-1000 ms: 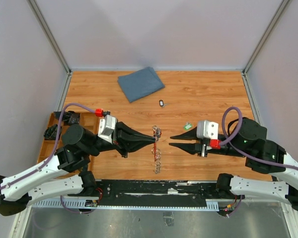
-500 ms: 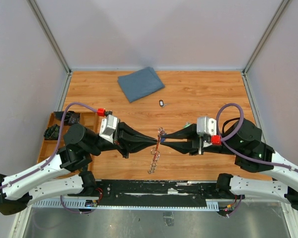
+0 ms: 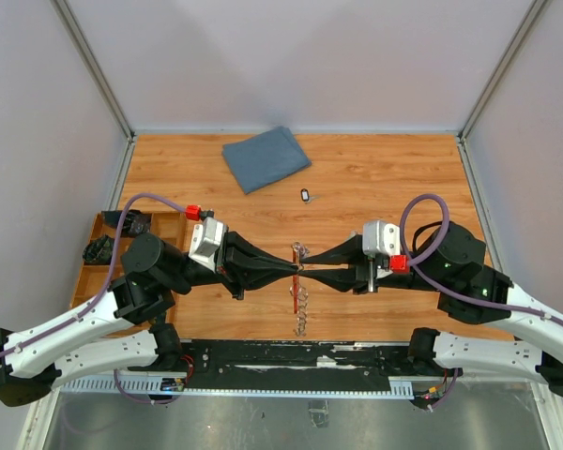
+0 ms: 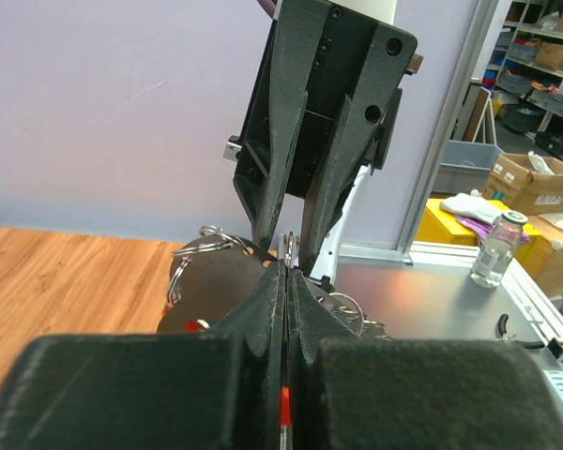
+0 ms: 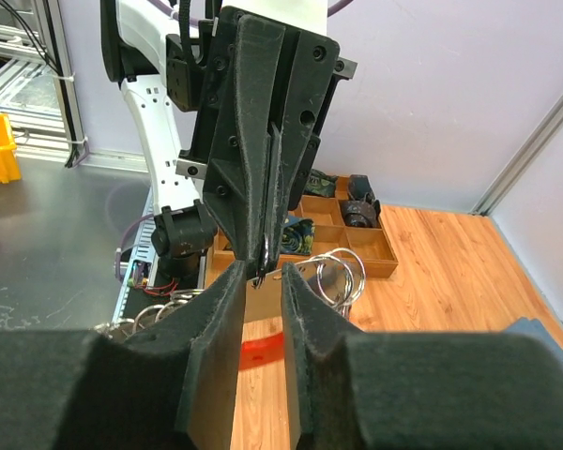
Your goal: Put the keys on the keyring
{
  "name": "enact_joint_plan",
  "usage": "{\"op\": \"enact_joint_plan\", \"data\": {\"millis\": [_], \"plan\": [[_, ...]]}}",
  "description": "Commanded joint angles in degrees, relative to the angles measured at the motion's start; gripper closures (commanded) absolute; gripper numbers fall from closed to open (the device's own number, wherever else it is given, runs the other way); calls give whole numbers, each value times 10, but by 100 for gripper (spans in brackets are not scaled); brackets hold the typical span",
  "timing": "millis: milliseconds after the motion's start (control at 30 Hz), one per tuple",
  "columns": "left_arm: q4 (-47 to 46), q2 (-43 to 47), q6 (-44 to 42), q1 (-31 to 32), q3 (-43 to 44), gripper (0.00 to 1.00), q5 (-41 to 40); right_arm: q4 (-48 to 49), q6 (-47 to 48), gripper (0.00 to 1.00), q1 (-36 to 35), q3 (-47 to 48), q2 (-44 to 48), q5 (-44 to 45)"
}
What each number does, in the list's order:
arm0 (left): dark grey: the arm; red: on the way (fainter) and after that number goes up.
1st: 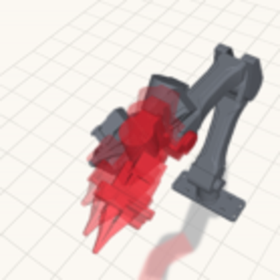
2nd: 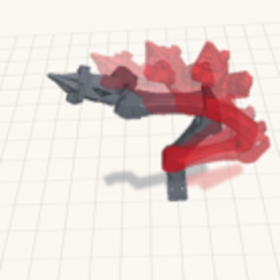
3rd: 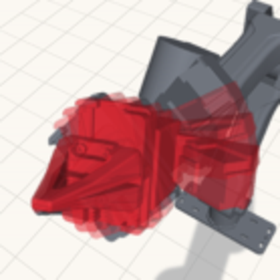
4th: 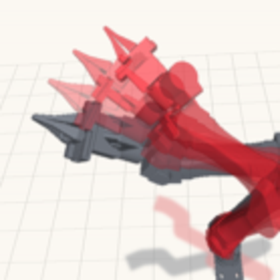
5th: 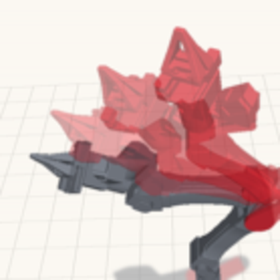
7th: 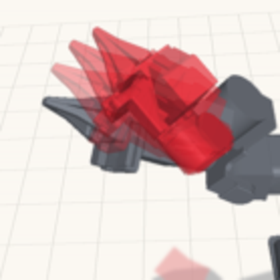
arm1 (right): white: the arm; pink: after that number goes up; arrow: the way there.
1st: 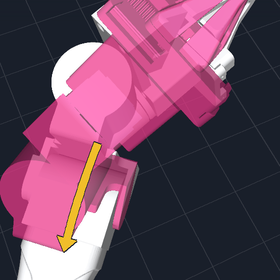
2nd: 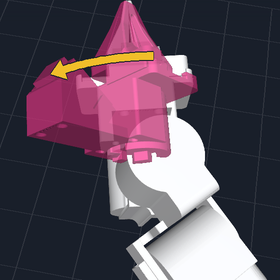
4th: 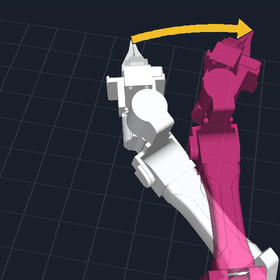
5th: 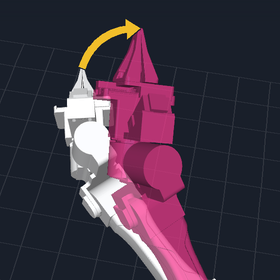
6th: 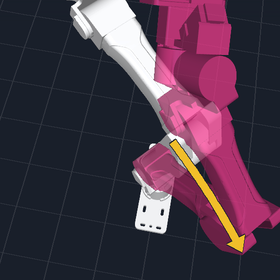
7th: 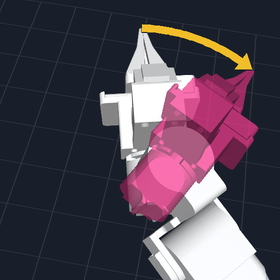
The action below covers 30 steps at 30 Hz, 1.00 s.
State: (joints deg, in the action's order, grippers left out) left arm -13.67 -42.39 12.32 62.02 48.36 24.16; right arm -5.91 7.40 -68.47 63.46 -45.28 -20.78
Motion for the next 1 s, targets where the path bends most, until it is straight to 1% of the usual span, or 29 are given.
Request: {"op": "enact_joint_plan", "data": {"millis": [0,167,233,300,433,500,567,700,767,867,967], "plan": [[-29,2,-1,2,17,100,5,2,-10,78,7,4,0,-12],[-28,1,-1,2,18,99,4,0,-12,79,7,6,-7,-21],[-28,0,-1,2,18,100,5,0,-13,81,7,6,-10,-22],[-27,-1,-1,2,17,99,5,-1,-14,85,7,8,-13,-25],[-27,-2,-2,2,17,100,5,-9,-14,99,7,14,-18,-32],[-25,0,-3,2,17,99,2,-18,-8,100,7,19,-18,-31],[-19,2,-6,2,19,95,-2,-24,1,100,7,22,-13,-24],[2,11,-15,2,23,75,-12,-3,40,100,7,11,13,-25],[18,15,-19,2,28,68,-13,25,65,100,7,-5,28,-30],[45,19,-19,2,33,63,-11,55,123,100,7,-27,45,-56],[69,28,-14,2,31,60,-22,68,196,100,7,-45,56,-79]]}}
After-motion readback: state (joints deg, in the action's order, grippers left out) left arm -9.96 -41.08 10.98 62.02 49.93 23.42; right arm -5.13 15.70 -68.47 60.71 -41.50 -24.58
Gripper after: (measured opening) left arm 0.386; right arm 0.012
